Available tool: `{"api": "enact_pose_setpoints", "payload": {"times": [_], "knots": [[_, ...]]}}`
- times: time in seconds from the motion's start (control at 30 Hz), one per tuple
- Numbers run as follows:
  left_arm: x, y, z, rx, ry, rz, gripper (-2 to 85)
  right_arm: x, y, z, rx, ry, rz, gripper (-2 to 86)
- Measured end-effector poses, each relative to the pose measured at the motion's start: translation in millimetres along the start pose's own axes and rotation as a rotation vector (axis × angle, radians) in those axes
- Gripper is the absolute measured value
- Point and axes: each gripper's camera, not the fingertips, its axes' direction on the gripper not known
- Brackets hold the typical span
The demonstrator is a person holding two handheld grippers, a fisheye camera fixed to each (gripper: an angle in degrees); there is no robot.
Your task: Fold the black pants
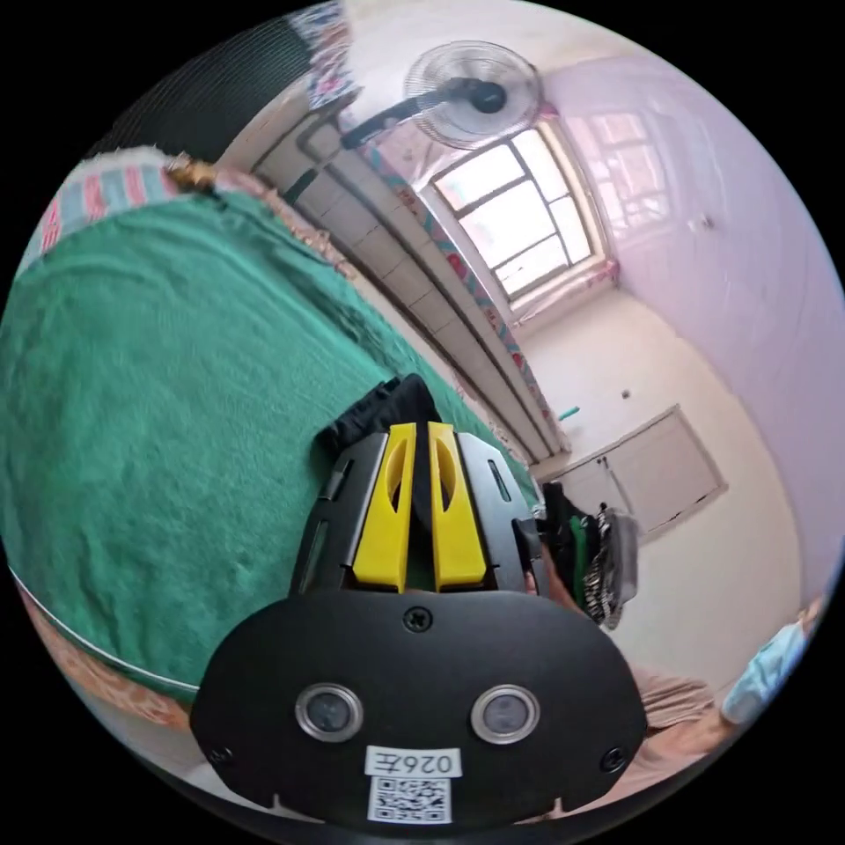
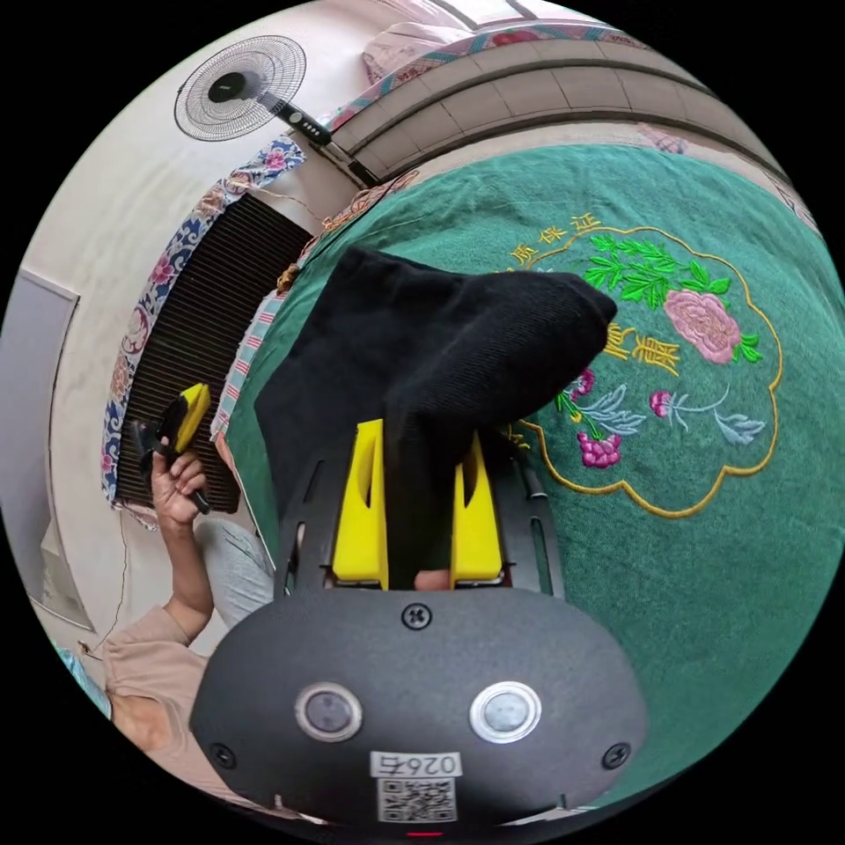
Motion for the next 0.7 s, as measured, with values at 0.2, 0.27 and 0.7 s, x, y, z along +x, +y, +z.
{"api": "enact_pose_setpoints", "payload": {"times": [0.2, 0.27, 0.7], "knots": [[37.6, -18.2, 40.8, -0.14, -0.13, 0.225, 8.1, -38.9, 67.6, 3.0, -0.003, 0.135, -0.029, 7.9], [36.3, -20.8, 61.2, -0.193, -0.115, 0.212, 8.4, -62.8, 89.0, 0.6, -0.038, 0.23, -0.077, 8.0], [77.9, -24.5, 171.0, -0.41, -0.468, 0.381, 1.8, -239.0, 231.1, -51.8, 0.319, 0.815, -0.378, -1.3]]}}
